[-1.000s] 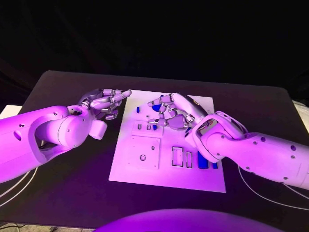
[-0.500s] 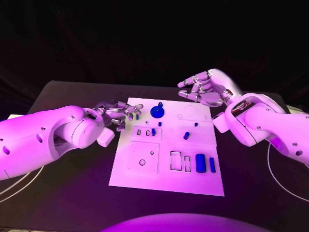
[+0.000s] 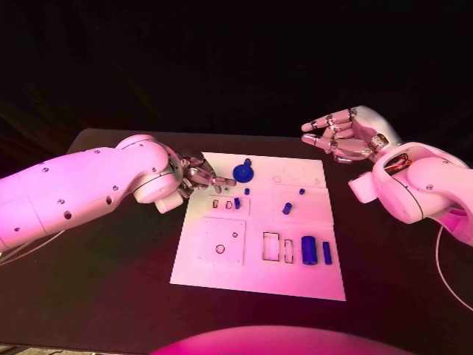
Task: Assemble the parts on the task board
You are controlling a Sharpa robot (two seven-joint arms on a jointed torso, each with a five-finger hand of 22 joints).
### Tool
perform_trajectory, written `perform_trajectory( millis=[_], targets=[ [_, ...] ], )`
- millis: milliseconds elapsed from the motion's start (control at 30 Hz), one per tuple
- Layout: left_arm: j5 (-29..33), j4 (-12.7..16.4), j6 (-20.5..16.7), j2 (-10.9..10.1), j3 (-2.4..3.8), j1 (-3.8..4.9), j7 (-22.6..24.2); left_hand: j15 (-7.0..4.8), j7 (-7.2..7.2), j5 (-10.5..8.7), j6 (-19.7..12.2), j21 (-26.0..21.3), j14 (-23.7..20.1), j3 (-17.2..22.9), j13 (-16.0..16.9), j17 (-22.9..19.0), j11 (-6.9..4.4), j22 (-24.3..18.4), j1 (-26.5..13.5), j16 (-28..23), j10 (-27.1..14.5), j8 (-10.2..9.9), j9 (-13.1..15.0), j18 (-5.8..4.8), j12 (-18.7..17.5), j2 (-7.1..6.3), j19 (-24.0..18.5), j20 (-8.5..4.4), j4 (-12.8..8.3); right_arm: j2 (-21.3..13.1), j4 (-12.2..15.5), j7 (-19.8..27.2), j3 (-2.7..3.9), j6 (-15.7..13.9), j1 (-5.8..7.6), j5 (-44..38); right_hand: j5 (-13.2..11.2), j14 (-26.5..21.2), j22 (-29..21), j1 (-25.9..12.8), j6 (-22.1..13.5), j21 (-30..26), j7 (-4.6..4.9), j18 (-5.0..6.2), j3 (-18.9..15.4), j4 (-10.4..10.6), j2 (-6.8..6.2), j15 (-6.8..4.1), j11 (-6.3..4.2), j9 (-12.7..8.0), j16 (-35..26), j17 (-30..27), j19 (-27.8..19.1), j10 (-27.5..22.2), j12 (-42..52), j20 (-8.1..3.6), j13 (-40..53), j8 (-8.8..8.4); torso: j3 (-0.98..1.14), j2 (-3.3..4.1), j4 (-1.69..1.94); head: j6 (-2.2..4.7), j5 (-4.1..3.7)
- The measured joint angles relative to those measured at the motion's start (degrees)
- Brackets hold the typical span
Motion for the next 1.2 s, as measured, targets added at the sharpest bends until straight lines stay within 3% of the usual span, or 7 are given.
perform_trajectory(
  millis=[133, 300, 367, 433, 567, 900, 1200],
  targets=[
    [-3.39, -1.46, 2.53, 2.35, -0.03, 0.26, -1.76, -0.29, -0.27, -0.19, 0.13, 0.81, -0.11, -0.75, 3.82, 0.00, -0.54, 1.43, -0.37, 0.00, 1.95, 0.84, 1.06, 0.00, 3.26, 0.37, 0.45, -0.37, -0.02, -0.06, -0.13, -0.45, -0.31, 0.12, -0.06, 0.38, 0.16, 0.00, -0.82, -0.53, -0.01, -0.62, 0.00, 0.00, -0.15, 0.15, 0.09, 0.00, 0.03, -0.09, -0.52, 0.00, -0.56, -0.84, -1.56, -0.10, -1.09, 0.00, 0.08, 0.01, -0.16, -0.01, 0.22],
    [-4.69, -3.42, 4.10, 4.48, -0.05, 0.47, -2.89, -0.42, -0.40, -0.19, 0.00, 1.25, 0.01, -1.14, 4.59, -0.01, -0.54, 2.04, -0.36, 0.00, 1.96, 1.27, 1.65, 0.00, 3.59, 0.36, 0.67, -0.56, -0.02, -0.10, -0.32, -0.96, -0.53, 0.26, -0.18, 0.46, 1.05, 0.00, -1.58, -0.53, -0.04, -1.09, 0.02, 0.00, -0.17, 0.17, 0.09, 0.00, 0.14, -0.26, -1.10, -0.01, -1.09, -1.60, -3.26, 0.01, -2.42, -0.03, 0.15, 0.01, -0.19, -0.03, 0.24],
    [-4.88, -4.55, 4.64, 5.38, -0.09, 0.53, -3.24, -0.42, -0.40, -0.19, 0.00, 1.77, 0.02, -1.30, 4.75, -0.01, -0.65, 2.05, -0.34, 0.00, 2.06, 1.29, 1.82, 0.01, 3.91, 0.39, 1.19, -0.50, -0.18, -0.08, -0.46, -1.18, -0.58, 0.30, -0.22, 0.46, 2.20, 0.00, -1.98, -0.55, -0.46, -1.26, 0.44, 0.00, -0.03, 0.31, 0.07, 0.00, 0.14, -0.42, -1.56, -0.01, -1.28, -2.18, -4.51, 0.20, -3.43, -0.50, 0.13, 0.01, -0.19, -0.08, 0.24],
    [-4.97, -5.57, 5.16, 6.26, -0.15, 0.55, -3.51, -0.42, -0.60, -0.19, -0.20, 1.93, 0.02, -1.30, 4.96, -0.01, -0.75, 2.06, 0.20, 0.00, 2.16, 1.56, 2.05, -0.74, 3.92, 0.92, 1.26, -0.57, -0.18, -0.05, -0.59, -1.36, -0.63, 0.32, -0.22, 0.46, 3.13, 0.00, -2.24, -0.83, -0.58, -1.51, 0.56, 0.00, 0.06, 0.40, -0.22, 0.00, 0.05, -0.43, -1.56, -0.01, -1.41, -2.28, -5.11, 0.07, -3.98, -0.56, 0.12, 0.01, -0.19, -0.14, 0.23],
    [-4.94, -7.47, 6.64, 8.08, -0.22, 0.56, -3.91, -0.42, -0.74, 0.07, -0.35, 2.29, 0.01, -1.00, 5.29, -0.01, -0.75, 2.05, 1.89, 0.00, 2.16, 1.99, 2.91, -0.88, 4.25, 2.55, 1.37, -0.46, -0.48, 0.09, -0.63, -1.77, -0.75, 0.35, -0.28, 0.41, 3.59, 0.00, -2.53, -0.83, -0.69, -1.53, 0.45, 0.00, 0.23, 0.23, -0.22, 0.00, 0.24, -0.43, -1.90, -0.01, -1.69, -2.48, -5.35, 0.20, -4.35, -0.56, 0.04, 0.08, -0.25, -0.19, 0.23],
    [-4.60, -10.85, 10.47, 10.49, -0.26, 0.56, -4.57, -0.42, -0.81, 0.21, -0.42, 2.29, 0.01, -0.94, 5.59, -0.02, -0.55, 2.05, 2.59, 0.00, 2.37, 2.22, 3.28, -0.88, 4.48, 2.39, 1.47, -0.37, -0.53, 0.37, 0.36, -2.92, -0.91, 0.72, -0.61, -1.65, 3.91, 0.00, -3.08, -1.06, -0.96, -1.98, 0.53, 0.00, 0.23, 0.23, -0.45, 0.01, 0.24, -0.48, -2.22, -0.02, -2.10, -2.48, -5.83, 0.20, -4.92, -0.79, -0.01, 0.31, -0.52, -0.27, 0.25],
    [-4.41, -12.01, 12.12, 11.48, -0.30, 0.54, -4.77, -0.41, -0.81, 0.21, -0.42, 2.29, 0.01, -0.77, 5.50, -0.02, -0.55, 2.04, 2.59, 0.00, 2.37, 2.60, 3.91, -0.88, 4.48, 2.39, 1.47, -0.37, -0.36, 0.55, 0.44, -4.21, -0.93, 0.67, -0.89, -4.12, 4.13, 0.00, -3.47, -1.36, -0.97, -2.20, 0.53, 0.00, 0.39, 0.39, -0.75, 0.01, 0.44, -0.48, -2.57, -0.02, -2.10, -2.68, -6.21, 0.20, -5.25, -0.78, -0.05, 0.39, -0.58, -0.60, 0.31]
  ],
)
